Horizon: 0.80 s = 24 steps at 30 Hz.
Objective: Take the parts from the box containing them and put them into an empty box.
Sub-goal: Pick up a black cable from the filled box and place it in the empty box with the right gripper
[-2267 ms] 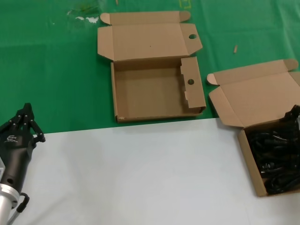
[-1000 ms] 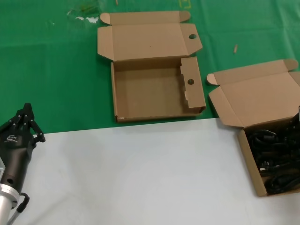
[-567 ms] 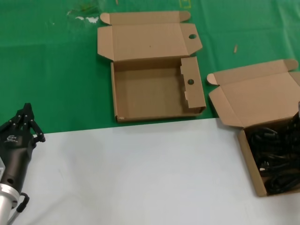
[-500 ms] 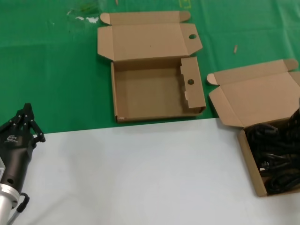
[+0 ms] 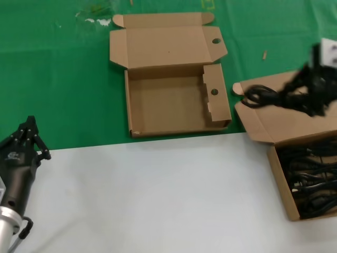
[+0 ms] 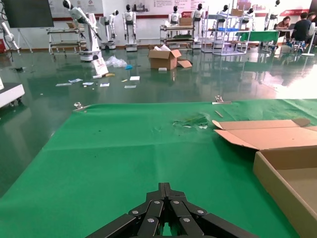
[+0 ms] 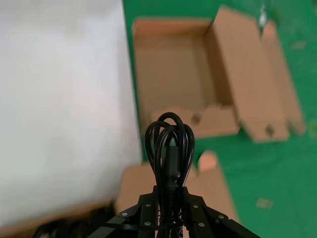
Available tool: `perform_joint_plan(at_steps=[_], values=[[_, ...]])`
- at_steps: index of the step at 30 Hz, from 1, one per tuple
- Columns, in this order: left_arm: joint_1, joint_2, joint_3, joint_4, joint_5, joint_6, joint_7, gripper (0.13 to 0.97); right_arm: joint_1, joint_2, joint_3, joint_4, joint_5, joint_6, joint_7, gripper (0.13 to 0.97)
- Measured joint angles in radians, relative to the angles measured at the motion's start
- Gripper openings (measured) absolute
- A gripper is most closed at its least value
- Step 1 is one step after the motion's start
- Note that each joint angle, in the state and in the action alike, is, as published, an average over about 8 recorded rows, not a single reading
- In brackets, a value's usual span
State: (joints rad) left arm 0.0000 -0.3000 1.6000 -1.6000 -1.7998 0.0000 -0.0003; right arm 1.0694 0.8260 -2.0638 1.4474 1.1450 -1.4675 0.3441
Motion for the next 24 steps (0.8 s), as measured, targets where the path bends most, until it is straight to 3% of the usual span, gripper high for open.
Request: perform_joint_plan(at_steps=[11,24], values=[[0.000,0.000,0.000,0.000,0.000,0.000,0.000,0.140,0.147,-0.308,-0.103,-0.137,-0.089,0.113,0.004,0.214],[0.000,0.000,0.000,0.000,0.000,0.000,0.000,0.140,0.193,-0.603,-0.232,-0.563,-0.204,0.363,-0.165,0.214]])
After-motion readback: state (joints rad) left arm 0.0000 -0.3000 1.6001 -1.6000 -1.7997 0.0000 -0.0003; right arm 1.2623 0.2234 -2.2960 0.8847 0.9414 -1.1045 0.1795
